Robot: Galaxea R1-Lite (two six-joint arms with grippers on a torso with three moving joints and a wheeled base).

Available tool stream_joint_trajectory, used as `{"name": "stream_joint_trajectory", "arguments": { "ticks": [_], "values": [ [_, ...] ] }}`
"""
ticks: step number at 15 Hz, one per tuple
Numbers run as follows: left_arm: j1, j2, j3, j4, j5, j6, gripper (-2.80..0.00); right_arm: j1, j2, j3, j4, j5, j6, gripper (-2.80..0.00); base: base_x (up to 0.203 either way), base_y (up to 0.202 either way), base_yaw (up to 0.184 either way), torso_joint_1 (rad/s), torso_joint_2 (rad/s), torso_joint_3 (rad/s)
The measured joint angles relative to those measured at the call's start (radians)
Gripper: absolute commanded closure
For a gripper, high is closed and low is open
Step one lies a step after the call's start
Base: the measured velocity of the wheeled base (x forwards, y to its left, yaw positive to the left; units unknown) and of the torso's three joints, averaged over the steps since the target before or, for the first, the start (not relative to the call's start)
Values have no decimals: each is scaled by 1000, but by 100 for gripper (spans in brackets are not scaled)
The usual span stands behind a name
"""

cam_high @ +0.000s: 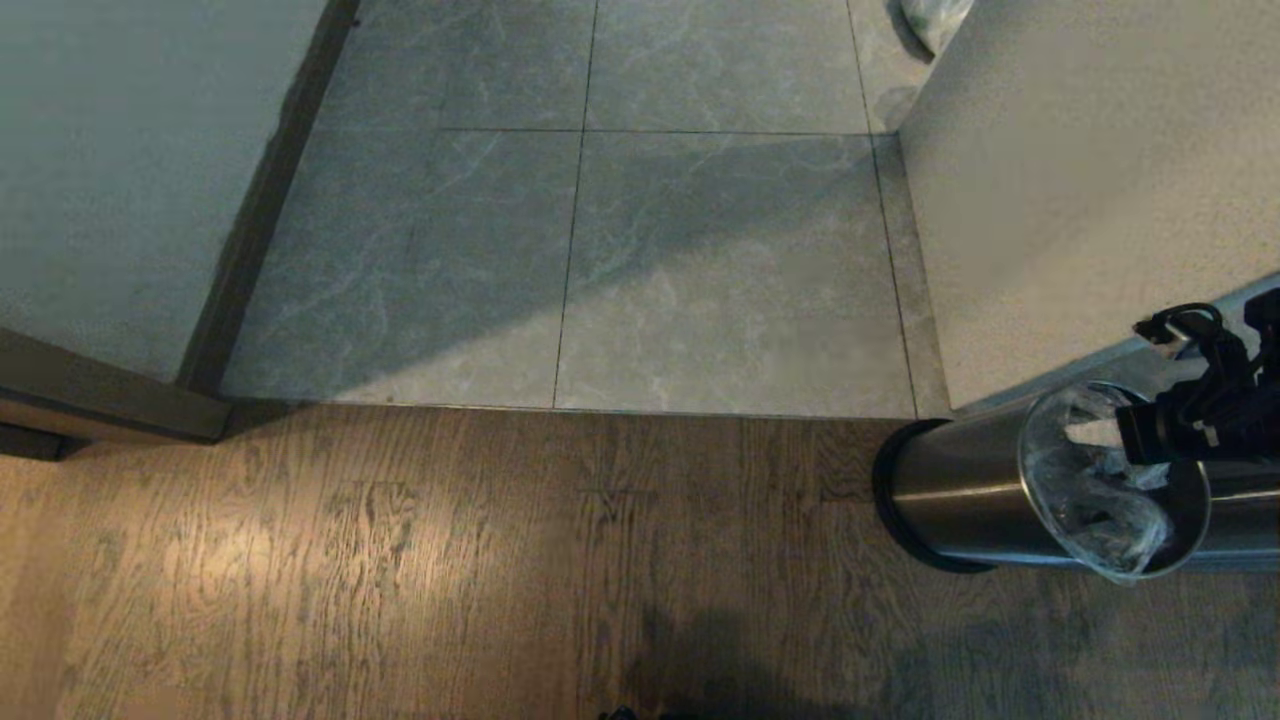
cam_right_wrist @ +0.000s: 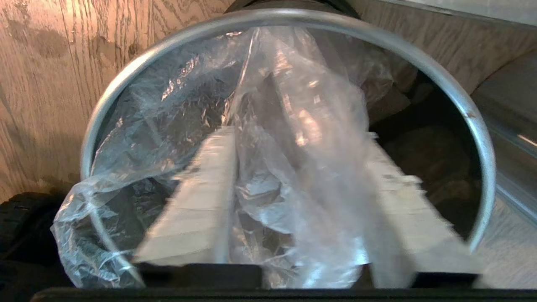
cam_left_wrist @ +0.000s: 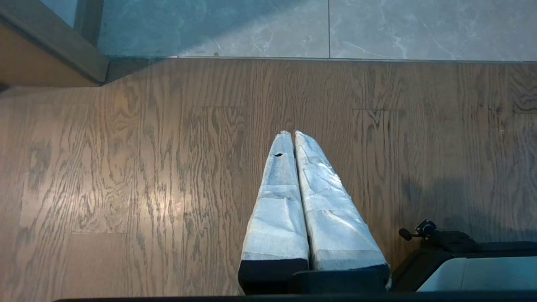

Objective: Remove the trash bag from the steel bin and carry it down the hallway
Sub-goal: Pick up the trash bag

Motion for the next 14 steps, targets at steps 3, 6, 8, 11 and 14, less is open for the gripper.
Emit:
{"name": "stream_joint_trajectory", "arguments": {
  "ticks": [3,6,8,11,14],
  "values": [
    [0,0,0,0,0,0,0,0,0,6,5,-4,5,0,0,0,0,0,0,0],
    [0,0,0,-1,0,0,0,0,-31,13,41,-8,8,0,0,0,0,0,0,0],
    [0,0,0,0,0,-1,0,0,-68,25,102,-7,7,0,0,0,0,0,0,0],
    [0,0,0,0,0,0,0,0,-134,85,160,-22,1,0,0,0,0,0,0,0],
    [0,0,0,0,1,0,0,0,-189,163,176,-91,-2,0,0,0,0,0,0,0]
  ]
}}
